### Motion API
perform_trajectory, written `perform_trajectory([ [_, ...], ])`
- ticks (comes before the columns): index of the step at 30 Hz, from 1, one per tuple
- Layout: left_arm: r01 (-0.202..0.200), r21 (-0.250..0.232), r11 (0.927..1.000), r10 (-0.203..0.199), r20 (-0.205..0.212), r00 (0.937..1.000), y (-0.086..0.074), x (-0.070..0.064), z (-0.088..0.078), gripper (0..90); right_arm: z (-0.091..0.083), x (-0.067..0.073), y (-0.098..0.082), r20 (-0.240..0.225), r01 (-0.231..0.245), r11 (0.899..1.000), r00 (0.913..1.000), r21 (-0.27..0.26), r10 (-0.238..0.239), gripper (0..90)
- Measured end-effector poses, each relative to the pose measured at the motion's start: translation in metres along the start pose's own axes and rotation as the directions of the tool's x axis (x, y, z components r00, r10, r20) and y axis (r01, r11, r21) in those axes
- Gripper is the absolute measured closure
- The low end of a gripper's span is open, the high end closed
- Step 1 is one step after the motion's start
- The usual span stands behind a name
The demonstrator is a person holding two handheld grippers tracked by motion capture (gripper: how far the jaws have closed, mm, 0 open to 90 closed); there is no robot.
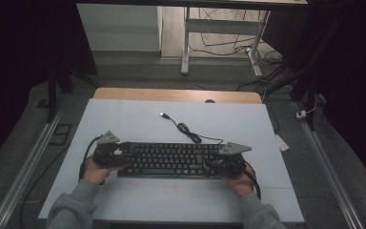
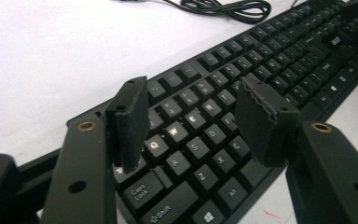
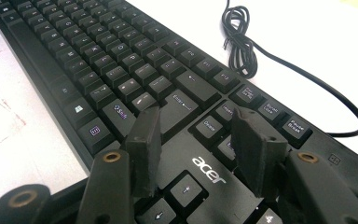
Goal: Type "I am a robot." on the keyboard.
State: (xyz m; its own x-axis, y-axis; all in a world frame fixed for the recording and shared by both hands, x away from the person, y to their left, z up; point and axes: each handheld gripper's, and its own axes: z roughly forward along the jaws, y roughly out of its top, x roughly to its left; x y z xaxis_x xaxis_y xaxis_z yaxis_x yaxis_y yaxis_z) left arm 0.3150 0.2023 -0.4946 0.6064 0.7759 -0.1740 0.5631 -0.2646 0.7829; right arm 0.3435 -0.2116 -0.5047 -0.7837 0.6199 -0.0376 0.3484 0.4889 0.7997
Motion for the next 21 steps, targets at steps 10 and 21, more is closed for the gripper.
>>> perform_trajectory([
  [10,-0.038,0.026,0.9989,0.037,0.029,0.9989,0.001,-0.011,0.004,43.1,0.0,0.0,0.0,0.0,-0.001,1.0,1.0,0.003,0.001,52.7],
  [21,-0.078,0.057,0.9953,0.075,0.056,0.9956,0.001,-0.022,0.011,43.0,0.0,0.0,0.0,0.001,0.004,1.0,1.0,0.003,-0.004,52.7],
])
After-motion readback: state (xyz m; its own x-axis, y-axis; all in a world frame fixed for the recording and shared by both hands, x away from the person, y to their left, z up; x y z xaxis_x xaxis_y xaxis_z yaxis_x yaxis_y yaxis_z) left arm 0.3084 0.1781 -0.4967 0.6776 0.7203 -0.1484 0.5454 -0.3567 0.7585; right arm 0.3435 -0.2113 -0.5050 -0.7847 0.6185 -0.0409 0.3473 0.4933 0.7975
